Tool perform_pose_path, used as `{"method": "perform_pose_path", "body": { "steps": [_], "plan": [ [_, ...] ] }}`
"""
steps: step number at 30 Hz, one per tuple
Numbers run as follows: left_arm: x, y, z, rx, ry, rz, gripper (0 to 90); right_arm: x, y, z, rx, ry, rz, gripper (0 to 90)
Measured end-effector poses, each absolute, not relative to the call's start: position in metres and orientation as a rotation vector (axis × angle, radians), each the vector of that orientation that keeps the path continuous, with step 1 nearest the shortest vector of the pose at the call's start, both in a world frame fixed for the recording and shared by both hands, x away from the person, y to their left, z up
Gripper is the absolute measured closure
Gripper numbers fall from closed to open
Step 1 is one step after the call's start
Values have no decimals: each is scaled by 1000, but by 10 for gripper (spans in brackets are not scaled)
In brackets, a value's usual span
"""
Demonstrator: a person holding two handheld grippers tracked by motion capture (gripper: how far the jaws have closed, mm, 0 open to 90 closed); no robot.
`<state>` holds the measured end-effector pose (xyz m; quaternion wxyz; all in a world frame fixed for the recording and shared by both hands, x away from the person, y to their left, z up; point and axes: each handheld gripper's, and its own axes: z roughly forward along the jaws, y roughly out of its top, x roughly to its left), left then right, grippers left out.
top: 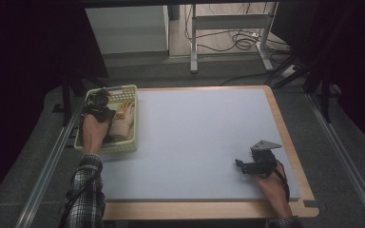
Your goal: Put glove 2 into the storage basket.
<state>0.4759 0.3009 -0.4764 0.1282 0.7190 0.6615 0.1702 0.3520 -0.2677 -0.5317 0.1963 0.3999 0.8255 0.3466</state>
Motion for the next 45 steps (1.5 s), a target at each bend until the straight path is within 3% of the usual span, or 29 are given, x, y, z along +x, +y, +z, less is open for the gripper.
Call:
{"method": "perform_pose_path", "body": {
  "steps": [6, 11, 16, 20, 25, 36, 45],
  "plan": [
    [481, 287, -492, 2116, 1875, 366, 758, 352, -268, -532, 1120, 2312, 971, 167],
    [478, 281, -490, 2137, 1850, 354, 774, 352, -268, -532, 1120, 2312, 970, 167],
    [476, 291, -494, 2121, 1862, 379, 654, 352, -268, -532, 1120, 2312, 970, 167],
    [470, 297, -487, 2109, 1843, 451, 450, 352, -268, -532, 1120, 2311, 970, 167],
    [463, 304, -480, 2089, 1817, 498, 366, 351, -267, -532, 1121, 2311, 970, 167],
    [445, 320, -469, 1982, 1698, 446, 216, 351, -267, -532, 1120, 2310, 970, 167],
    [431, 324, -460, 1933, 1629, 437, 138, 351, -267, -532, 1119, 2310, 969, 167]
  ]
}}
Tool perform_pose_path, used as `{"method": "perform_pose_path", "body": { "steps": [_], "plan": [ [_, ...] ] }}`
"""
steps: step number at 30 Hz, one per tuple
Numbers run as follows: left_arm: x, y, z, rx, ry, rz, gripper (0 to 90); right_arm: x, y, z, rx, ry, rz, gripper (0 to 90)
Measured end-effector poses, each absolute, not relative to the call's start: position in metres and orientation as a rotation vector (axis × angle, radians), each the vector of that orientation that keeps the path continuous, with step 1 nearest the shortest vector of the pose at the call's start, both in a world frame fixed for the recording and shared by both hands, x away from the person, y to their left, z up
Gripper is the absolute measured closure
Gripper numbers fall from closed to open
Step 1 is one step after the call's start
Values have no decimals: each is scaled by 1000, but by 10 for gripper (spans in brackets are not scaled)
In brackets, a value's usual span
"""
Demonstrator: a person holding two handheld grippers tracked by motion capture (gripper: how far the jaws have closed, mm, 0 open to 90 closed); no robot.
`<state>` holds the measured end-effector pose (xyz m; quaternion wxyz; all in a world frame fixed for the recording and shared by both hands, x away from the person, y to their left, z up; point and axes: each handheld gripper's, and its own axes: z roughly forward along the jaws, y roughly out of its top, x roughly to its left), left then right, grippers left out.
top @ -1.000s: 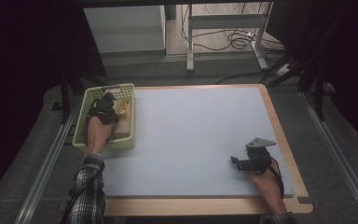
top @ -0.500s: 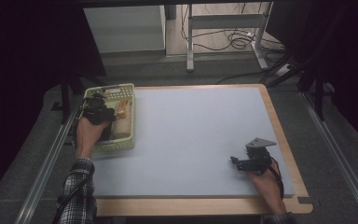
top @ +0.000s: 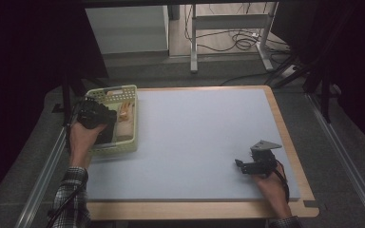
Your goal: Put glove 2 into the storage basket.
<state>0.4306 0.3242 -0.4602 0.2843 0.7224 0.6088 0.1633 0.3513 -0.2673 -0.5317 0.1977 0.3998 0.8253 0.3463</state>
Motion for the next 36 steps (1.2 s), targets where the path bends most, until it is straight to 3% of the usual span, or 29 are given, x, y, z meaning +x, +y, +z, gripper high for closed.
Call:
{"method": "perform_pose_path", "body": {
  "steps": [13, 27, 34, 36],
  "plan": [
    [405, 309, -455, 1963, 1500, 438, 36, 351, -267, -532, 1117, 2310, 968, 167],
    [350, 235, -448, 2028, 1180, 452, 0, 351, -267, -531, 1117, 2311, 964, 166],
    [324, 203, -460, 2048, 1070, 451, 0, 352, -267, -531, 1134, 2304, 947, 128],
    [318, 196, -466, 2054, 1048, 445, 0, 353, -267, -531, 1156, 2297, 928, 59]
  ]
}}
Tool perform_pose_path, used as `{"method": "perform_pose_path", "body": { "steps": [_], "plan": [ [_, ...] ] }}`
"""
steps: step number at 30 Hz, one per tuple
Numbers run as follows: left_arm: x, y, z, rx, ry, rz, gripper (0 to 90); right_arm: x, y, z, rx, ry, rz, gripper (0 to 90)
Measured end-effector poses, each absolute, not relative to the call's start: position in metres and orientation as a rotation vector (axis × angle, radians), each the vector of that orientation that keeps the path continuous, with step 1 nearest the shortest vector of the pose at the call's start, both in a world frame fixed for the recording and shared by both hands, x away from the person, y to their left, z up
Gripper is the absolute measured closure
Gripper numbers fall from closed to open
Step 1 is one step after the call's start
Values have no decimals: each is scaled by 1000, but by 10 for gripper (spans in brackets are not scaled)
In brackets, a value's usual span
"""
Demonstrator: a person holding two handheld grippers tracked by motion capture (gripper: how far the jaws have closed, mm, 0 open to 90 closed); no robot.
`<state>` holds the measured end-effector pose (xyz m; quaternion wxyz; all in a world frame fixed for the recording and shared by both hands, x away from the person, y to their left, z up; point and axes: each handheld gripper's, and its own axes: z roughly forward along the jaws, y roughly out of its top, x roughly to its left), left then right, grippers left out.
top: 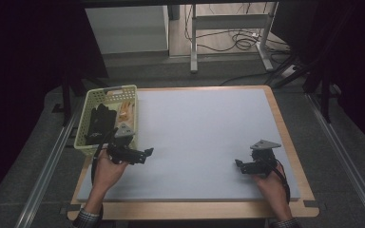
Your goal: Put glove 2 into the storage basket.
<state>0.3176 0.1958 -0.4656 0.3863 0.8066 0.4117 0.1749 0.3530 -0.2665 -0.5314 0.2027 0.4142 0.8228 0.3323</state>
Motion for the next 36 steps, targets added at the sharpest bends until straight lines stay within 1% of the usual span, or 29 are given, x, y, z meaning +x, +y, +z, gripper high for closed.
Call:
{"method": "perform_pose_path", "body": {
  "steps": [1, 4, 15, 23, 26, 36],
  "plan": [
    [315, 193, -469, 2058, 1039, 445, 0, 355, -266, -532, 1189, 2285, 911, 37],
    [308, 184, -481, 2068, 1027, 449, 0, 355, -266, -532, 1201, 2285, 902, 30],
    [297, 161, -520, 2093, 1006, 407, 0, 356, -266, -532, 1208, 2287, 905, 23],
    [296, 148, -549, 2178, 1026, 414, 0, 356, -266, -532, 1206, 2289, 903, 19],
    [300, 151, -550, 2164, 1059, 363, 0, 356, -266, -532, 1206, 2290, 903, 17],
    [299, 150, -551, 2163, 1061, 368, 0, 356, -266, -532, 1205, 2290, 902, 16]
  ]
}}
